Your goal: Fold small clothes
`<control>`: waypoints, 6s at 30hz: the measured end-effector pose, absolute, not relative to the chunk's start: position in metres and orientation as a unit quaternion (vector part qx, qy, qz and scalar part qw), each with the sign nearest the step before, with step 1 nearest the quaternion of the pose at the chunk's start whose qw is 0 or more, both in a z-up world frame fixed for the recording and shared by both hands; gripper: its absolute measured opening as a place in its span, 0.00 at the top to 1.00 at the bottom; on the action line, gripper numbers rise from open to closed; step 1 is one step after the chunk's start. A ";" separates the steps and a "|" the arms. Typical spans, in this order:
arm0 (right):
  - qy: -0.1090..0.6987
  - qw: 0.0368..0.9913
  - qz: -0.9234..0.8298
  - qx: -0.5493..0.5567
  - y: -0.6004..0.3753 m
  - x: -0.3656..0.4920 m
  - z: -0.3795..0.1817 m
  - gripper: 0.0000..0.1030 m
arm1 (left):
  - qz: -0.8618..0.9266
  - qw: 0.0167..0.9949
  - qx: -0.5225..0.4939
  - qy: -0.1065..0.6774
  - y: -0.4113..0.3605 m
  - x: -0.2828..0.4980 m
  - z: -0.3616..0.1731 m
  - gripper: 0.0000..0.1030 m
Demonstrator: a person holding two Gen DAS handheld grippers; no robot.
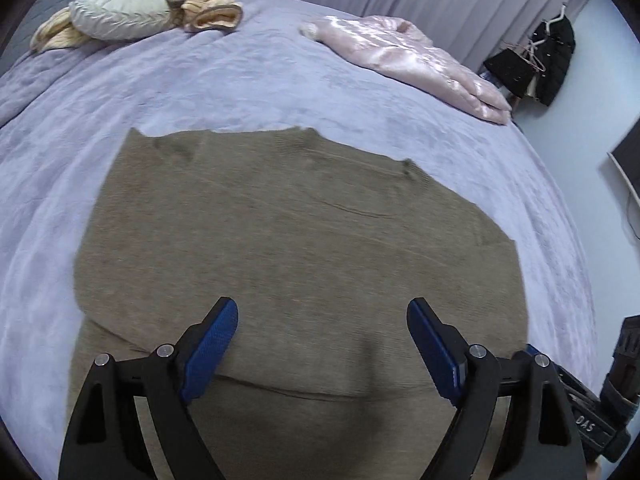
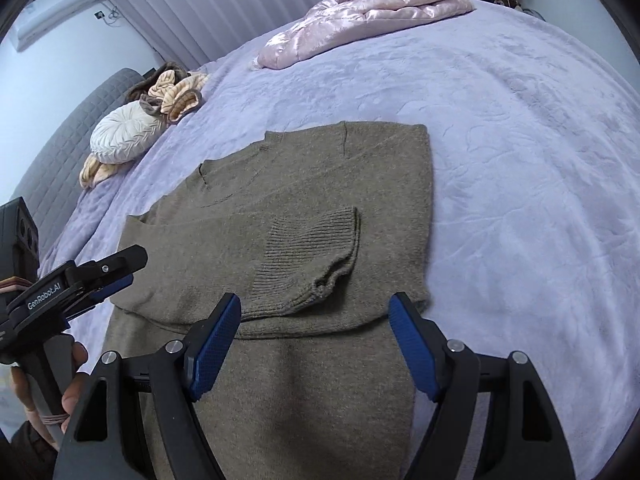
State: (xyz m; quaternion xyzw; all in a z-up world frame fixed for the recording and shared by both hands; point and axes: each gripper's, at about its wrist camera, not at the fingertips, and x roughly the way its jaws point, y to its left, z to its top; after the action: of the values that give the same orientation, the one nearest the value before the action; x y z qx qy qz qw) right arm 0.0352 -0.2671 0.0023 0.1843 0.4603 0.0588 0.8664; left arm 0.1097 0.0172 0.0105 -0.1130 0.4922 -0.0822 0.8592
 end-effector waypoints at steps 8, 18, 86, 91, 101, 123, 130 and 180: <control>0.475 0.860 0.062 0.176 -0.250 0.054 -0.005 0.36 | -0.031 0.846 -0.139 0.514 0.086 0.127 -0.028 0.16; 0.441 0.876 0.050 0.188 -0.249 0.062 0.007 0.93 | -0.047 0.865 -0.171 0.470 0.126 0.127 0.005 0.16; 0.469 0.883 0.002 -0.034 -0.134 -0.122 -0.030 0.22 | -0.133 0.860 0.055 0.489 0.090 -0.101 -0.041 0.10; 0.440 0.896 0.014 -0.046 -0.136 -0.168 -0.032 0.21 | -0.126 0.868 0.090 0.471 0.100 -0.134 -0.046 0.01; 0.447 0.887 0.062 -0.097 -0.153 -0.223 -0.034 0.21 | -0.146 0.859 0.113 0.478 0.124 -0.165 -0.043 0.01; 0.456 0.880 0.081 -0.107 -0.104 -0.184 -0.022 0.21 | -0.144 0.861 0.129 0.471 0.057 -0.146 -0.037 0.01; 0.457 0.880 0.090 -0.093 -0.130 -0.215 -0.032 0.20 | -0.148 0.861 0.116 0.473 0.075 -0.157 -0.043 0.01; 0.443 0.863 0.178 0.163 -0.208 -0.248 -0.054 0.18 | -0.203 0.846 -0.089 0.484 0.171 -0.170 -0.062 0.01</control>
State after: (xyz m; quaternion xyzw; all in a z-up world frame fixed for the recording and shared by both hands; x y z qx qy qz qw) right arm -0.2481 -0.2080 -0.0541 0.1634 0.4430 0.1776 0.8634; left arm -0.1704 0.1707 -0.0621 -0.0890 0.4842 -0.2034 0.8463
